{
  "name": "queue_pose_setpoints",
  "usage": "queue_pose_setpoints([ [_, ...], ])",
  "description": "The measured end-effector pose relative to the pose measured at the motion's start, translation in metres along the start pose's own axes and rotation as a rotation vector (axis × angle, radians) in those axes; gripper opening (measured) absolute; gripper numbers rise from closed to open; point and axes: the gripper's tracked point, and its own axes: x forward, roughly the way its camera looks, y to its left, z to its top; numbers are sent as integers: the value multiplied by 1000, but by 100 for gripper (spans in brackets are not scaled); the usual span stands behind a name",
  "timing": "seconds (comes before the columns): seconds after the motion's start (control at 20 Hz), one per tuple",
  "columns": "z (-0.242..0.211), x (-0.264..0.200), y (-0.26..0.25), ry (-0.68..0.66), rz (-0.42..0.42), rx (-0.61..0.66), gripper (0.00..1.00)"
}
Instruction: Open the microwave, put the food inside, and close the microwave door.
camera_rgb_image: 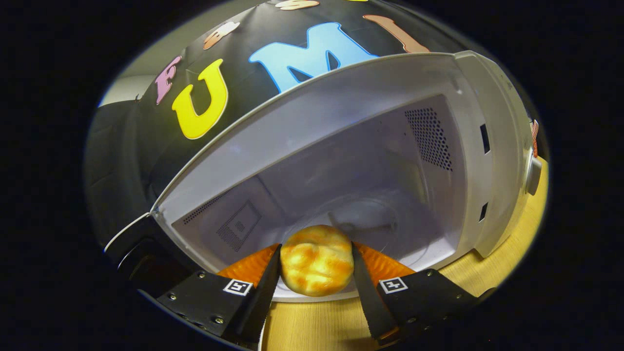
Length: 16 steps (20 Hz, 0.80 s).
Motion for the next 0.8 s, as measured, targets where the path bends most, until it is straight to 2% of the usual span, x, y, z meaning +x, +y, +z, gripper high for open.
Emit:
queue_pose_setpoints([
  [0.2, -2, 13, -10, -14, -63, -37, 89],
  [0.3, 0, 11, -8, -17, -58, -46, 97],
  [0.4, -2, -1, -8, 7, -54, -83, 97],
  [0.55, 4, -33, 2, 8, -15, -159, 98],
  [0.8, 35, -119, 31, -72, 59, -294, 97],
])
